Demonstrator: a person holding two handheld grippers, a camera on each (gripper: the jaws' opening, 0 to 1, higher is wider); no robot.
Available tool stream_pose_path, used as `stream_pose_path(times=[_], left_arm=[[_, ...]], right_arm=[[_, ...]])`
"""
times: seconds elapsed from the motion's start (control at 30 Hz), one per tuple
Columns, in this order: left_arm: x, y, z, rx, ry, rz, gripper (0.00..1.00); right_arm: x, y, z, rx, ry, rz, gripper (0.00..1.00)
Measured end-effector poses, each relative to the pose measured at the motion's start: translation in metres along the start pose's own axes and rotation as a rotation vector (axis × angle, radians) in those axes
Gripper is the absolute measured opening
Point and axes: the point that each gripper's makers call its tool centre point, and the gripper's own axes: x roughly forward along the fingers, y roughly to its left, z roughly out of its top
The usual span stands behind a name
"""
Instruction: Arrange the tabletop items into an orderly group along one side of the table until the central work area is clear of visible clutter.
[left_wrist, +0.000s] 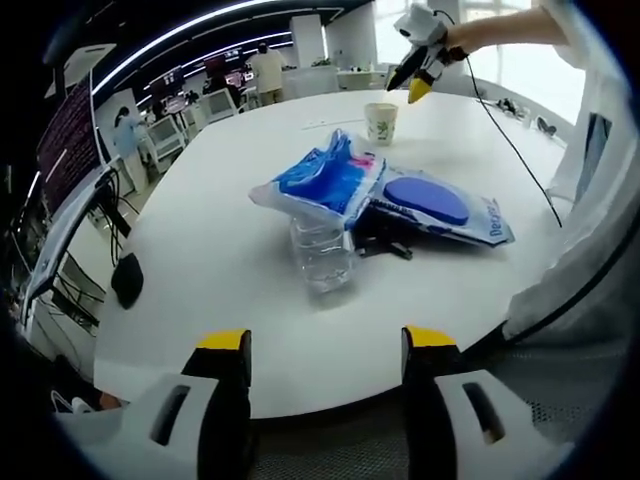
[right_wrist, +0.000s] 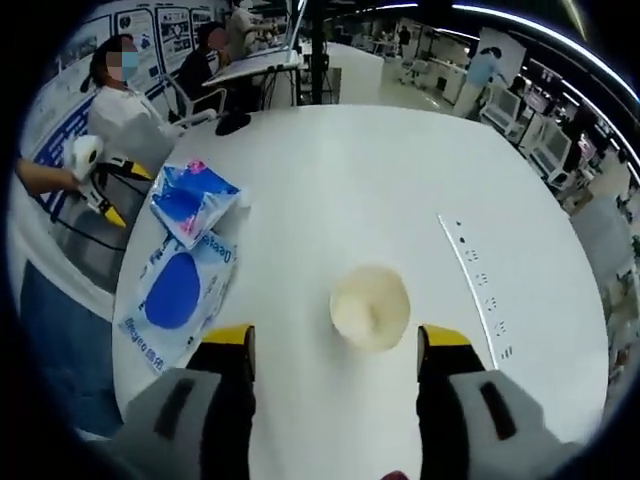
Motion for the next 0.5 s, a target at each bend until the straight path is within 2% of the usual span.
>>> stream_pose_path(times=[0.17,0.33,0.5], left_arm=[[0.0,0.002,0.0,-0.007,-0.001,0.006,0.61],[0.0,0.003,-0.002,-0.007,-0.001,0.008,0.6],[0.001,0.005,-0.002,-0.008,-0.005,0.007,0.6]], right_arm=[[-0.012,0.007,-0.005,0.046,-0.028,-0.017,0.66],[-0.03,0.028,-0.003,0.232,-0.128,0.007,0.64],[-0.047,0.041,-0.013,0.231,-0.154,-0.047,0.62]])
